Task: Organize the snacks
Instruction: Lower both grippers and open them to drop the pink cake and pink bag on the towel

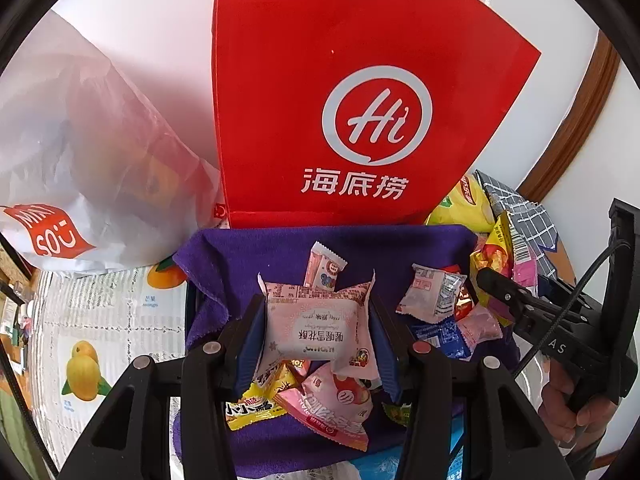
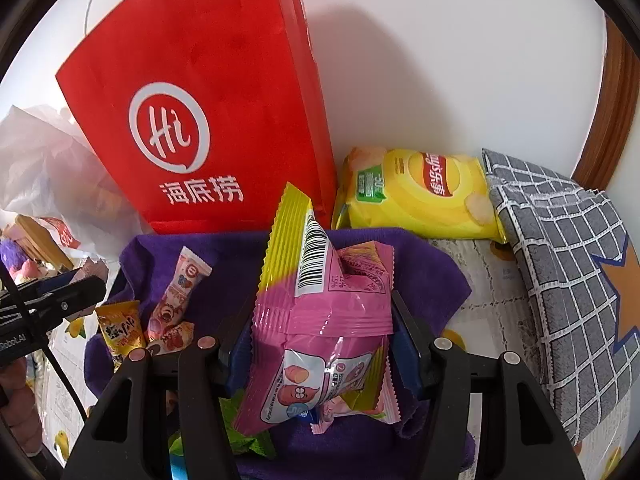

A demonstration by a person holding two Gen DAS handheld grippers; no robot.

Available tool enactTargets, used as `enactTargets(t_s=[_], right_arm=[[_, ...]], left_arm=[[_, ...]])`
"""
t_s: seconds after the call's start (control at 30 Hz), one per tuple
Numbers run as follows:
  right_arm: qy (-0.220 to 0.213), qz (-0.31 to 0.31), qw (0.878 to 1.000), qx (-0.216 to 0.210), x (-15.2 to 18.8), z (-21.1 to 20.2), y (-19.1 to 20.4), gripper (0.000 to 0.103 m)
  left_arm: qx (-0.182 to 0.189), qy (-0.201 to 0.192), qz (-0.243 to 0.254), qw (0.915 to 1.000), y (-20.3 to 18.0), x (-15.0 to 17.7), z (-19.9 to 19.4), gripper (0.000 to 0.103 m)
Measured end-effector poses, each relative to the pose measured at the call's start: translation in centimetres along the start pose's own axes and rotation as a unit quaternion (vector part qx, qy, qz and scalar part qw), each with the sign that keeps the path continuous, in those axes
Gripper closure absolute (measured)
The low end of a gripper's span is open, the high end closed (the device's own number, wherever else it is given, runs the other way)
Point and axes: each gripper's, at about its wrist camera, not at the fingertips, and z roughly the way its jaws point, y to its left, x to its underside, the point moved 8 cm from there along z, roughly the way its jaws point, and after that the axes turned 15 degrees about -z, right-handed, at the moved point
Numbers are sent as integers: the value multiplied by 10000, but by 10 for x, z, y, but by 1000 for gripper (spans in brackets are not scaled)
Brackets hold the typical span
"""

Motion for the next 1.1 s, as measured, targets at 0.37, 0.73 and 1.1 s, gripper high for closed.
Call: enactTargets(t_s=[0.37,0.73,1.1], right_arm=[[183,-145,9997,-4,3,7,5,44],[353,-219,9991,-36,7,12,6,44],[510,-307,9982,-90,11,19,11,43]], left_arm=[[-18,262,-7,9997,-1,7,14,56],[-144,463,77,9988,-5,16,26,56],[-198,587,131,9980,-5,21,36,55]])
